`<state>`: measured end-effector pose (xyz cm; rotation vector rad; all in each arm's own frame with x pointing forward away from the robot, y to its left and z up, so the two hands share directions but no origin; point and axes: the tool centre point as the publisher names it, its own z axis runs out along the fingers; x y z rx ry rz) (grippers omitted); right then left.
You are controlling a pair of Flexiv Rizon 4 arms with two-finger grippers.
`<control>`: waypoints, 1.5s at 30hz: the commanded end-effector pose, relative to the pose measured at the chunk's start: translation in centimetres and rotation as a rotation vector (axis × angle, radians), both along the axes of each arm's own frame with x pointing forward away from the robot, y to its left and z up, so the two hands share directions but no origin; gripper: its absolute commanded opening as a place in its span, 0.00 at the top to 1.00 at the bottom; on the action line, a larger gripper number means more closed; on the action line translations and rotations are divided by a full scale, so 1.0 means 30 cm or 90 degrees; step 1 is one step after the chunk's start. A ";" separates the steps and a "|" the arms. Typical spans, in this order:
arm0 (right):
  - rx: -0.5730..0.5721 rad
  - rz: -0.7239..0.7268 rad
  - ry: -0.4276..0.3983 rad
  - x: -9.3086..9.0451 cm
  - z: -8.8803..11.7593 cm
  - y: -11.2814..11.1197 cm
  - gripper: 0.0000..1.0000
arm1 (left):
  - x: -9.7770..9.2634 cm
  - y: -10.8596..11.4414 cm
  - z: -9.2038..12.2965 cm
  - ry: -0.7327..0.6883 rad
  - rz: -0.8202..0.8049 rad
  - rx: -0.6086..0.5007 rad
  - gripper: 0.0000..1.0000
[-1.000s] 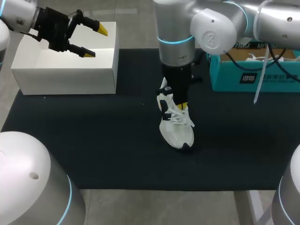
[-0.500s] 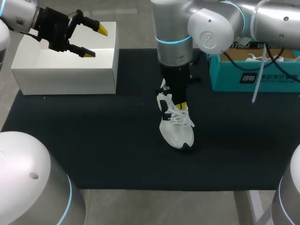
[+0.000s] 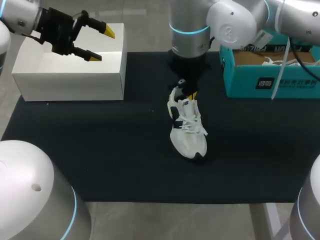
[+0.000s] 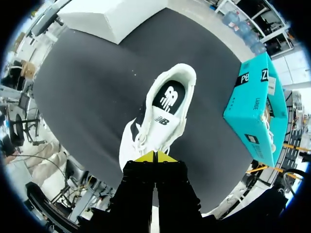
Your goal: Take the shoe out of the shoebox, open the shoe tongue, remove and reinsert the insole, then place the shoe into the shoebox
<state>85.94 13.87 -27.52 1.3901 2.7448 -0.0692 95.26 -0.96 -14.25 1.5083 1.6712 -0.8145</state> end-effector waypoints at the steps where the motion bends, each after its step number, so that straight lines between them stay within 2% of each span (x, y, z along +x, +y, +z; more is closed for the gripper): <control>1: 0.071 0.333 0.009 -0.002 0.024 -0.016 1.00 | 0.003 -0.001 0.001 0.001 -0.001 0.002 0.00; 28: 0.071 0.333 0.009 -0.002 0.024 -0.016 1.00 | 0.003 -0.001 0.001 0.001 -0.001 0.002 0.00; 32: 0.019 0.377 0.005 0.115 0.016 0.001 1.00 | 0.003 -0.001 0.001 0.001 -0.001 0.002 0.00; 37: -0.007 0.430 0.001 0.229 0.026 -0.001 1.00 | 0.003 -0.001 0.001 0.001 -0.001 0.002 0.00; 45: 0.001 0.515 0.004 0.352 0.009 -0.018 1.00 | 0.003 -0.001 0.001 0.001 -0.001 0.002 0.00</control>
